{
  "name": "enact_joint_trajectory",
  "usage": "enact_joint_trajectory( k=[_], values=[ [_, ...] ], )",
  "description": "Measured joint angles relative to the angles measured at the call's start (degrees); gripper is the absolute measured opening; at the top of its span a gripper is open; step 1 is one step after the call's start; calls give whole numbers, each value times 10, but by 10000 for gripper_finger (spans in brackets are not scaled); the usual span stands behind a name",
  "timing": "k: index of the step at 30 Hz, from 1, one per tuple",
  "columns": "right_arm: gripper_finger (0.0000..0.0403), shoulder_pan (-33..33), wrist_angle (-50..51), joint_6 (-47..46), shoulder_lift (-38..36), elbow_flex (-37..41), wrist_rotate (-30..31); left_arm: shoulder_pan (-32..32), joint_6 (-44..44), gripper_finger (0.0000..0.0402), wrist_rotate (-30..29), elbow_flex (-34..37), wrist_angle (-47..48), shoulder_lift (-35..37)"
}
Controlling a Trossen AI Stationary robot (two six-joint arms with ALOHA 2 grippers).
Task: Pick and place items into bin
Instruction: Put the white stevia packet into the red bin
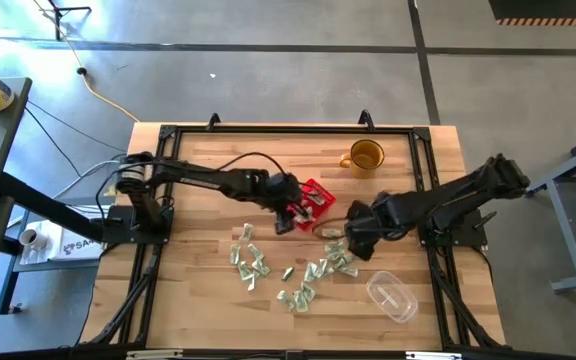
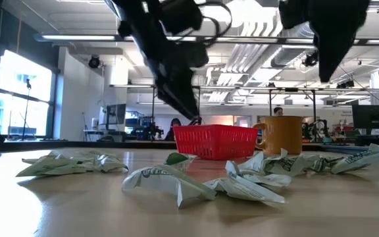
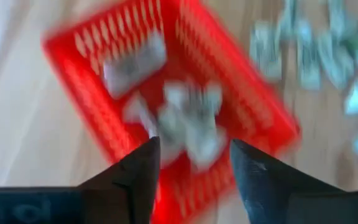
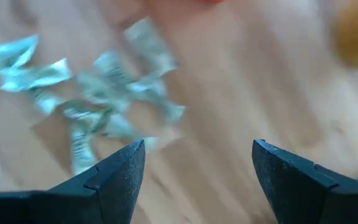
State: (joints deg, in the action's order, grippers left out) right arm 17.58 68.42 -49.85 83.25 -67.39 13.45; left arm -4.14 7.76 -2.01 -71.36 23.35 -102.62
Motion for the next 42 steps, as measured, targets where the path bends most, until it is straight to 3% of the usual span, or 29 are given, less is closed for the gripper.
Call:
enact_joint_trajectory(
  k=[4, 9, 16, 21, 28, 35, 42],
  values=[
    [287, 21, -127, 22, 5, 76, -50, 11, 2, 247, 0, -7, 104, 63],
    [287, 29, -244, 47, 10, 157, -43, 32, 29, 226, -59, 21, 205, 132],
    [287, 1, -311, 194, 15, 231, 13, 34, 129, 195, -89, 86, 248, 212],
    [287, -34, -412, 268, 15, 276, -70, 34, 188, 188, -94, 133, 262, 252],
    [276, -75, -470, 308, 28, 299, -70, 34, 242, 188, -95, 171, 310, 301],
    [179, -101, -479, 311, 62, 293, -129, 34, 263, 188, -95, 197, 342, 338],
    [23, -98, -430, 244, 53, 269, -165, 34, 287, 188, -72, 241, 354, 368]
  ],
)
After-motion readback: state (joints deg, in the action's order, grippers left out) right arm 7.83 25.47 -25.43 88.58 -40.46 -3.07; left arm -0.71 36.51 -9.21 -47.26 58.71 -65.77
